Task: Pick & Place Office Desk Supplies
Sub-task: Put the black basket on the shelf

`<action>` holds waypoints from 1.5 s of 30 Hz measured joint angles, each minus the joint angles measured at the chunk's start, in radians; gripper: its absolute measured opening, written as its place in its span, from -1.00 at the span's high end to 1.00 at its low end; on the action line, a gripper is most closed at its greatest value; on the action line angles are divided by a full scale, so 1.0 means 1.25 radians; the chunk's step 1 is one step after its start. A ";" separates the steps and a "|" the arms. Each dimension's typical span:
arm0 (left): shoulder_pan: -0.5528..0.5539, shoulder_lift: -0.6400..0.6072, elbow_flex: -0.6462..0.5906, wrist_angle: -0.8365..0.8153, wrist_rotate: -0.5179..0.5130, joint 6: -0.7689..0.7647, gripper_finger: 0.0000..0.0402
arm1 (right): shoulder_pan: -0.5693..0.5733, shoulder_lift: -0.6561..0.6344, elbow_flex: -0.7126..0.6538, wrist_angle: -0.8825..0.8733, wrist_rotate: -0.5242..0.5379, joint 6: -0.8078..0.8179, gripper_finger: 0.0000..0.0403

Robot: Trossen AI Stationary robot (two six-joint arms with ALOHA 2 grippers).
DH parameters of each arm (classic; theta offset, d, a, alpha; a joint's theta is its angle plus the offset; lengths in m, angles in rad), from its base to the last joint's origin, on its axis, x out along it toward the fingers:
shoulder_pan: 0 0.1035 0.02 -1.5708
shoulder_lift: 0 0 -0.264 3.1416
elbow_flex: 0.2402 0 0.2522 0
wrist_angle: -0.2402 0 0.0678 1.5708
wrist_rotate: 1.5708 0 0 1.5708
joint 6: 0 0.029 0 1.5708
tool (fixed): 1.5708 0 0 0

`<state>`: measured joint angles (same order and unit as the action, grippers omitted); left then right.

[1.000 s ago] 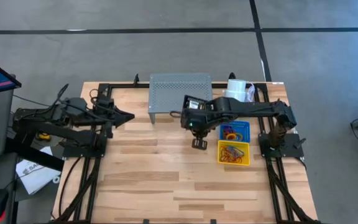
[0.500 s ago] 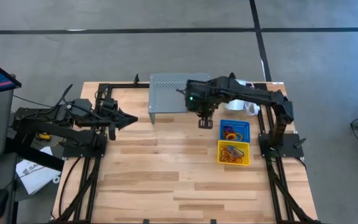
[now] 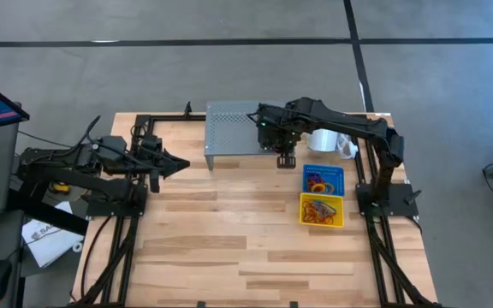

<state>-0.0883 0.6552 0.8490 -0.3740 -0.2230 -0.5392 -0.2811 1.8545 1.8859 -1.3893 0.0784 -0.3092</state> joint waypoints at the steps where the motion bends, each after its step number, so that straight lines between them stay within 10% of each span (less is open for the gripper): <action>1: 0.000 0.000 0.000 0.000 -0.001 0.000 0.96 | -0.004 0.000 -0.005 0.004 0.001 -0.006 1.00; 45: 0.000 0.000 0.000 0.000 -0.013 0.000 0.96 | -0.058 0.070 0.002 -0.015 0.001 -0.065 0.98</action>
<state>-0.0883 0.6556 0.8490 -0.3739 -0.2390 -0.5386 -0.3538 1.9423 1.8878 -1.4080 0.0792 -0.3905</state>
